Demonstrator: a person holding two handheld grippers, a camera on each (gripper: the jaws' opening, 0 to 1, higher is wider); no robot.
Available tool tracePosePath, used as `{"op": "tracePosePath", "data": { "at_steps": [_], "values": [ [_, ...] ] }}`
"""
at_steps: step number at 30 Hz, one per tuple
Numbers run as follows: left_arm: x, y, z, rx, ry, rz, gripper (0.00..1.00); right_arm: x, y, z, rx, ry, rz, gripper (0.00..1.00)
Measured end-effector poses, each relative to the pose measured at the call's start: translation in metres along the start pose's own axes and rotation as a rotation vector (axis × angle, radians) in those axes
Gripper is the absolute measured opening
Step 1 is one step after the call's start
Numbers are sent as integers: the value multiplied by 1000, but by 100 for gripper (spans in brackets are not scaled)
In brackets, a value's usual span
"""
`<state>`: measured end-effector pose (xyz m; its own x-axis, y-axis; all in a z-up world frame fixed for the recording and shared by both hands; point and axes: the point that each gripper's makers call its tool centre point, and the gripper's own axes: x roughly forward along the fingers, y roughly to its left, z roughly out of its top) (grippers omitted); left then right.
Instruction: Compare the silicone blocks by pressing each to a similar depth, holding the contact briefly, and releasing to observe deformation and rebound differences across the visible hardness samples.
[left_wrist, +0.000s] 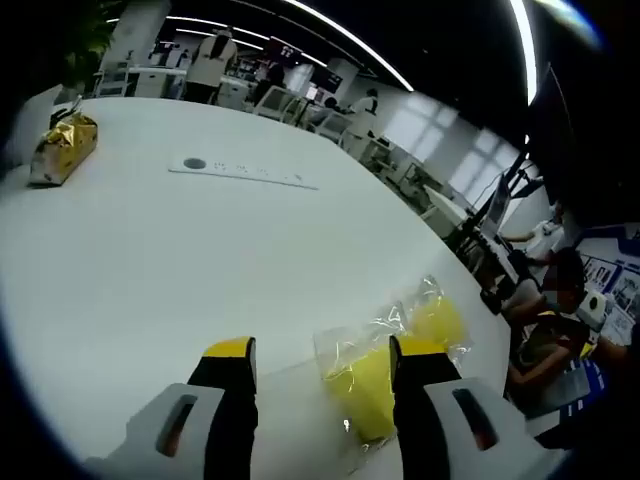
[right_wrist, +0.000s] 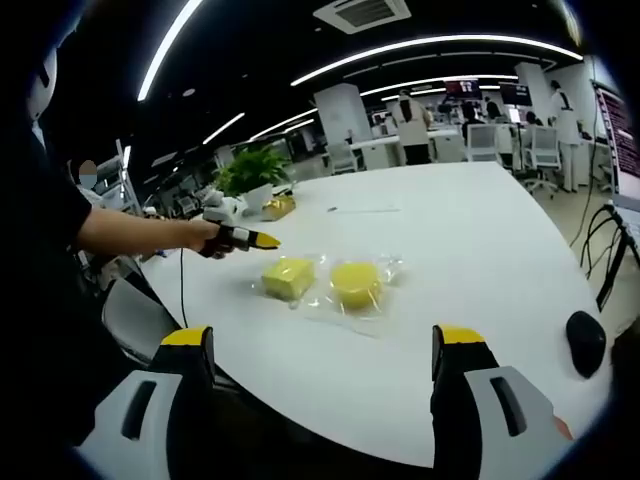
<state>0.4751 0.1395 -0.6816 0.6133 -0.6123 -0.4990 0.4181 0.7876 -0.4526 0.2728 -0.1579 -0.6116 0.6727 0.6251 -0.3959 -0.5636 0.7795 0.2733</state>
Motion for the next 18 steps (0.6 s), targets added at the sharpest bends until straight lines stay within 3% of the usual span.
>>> {"op": "tracePosePath", "data": {
  "at_steps": [3,8,11,18],
  "values": [
    [-14,-3,12,41,-43,9,68,-1,2,1,-8,-8,3,83],
    [-37,-19,34,111,-155,2,94,0,6,7,-52,-27,7,79],
    [-54,-33,40,166,-171,-18,99,2,11,11,-59,-33,36,79],
    [-99,-66,61,263,-291,-89,99,7,9,28,-104,-58,41,80]
  ]
}}
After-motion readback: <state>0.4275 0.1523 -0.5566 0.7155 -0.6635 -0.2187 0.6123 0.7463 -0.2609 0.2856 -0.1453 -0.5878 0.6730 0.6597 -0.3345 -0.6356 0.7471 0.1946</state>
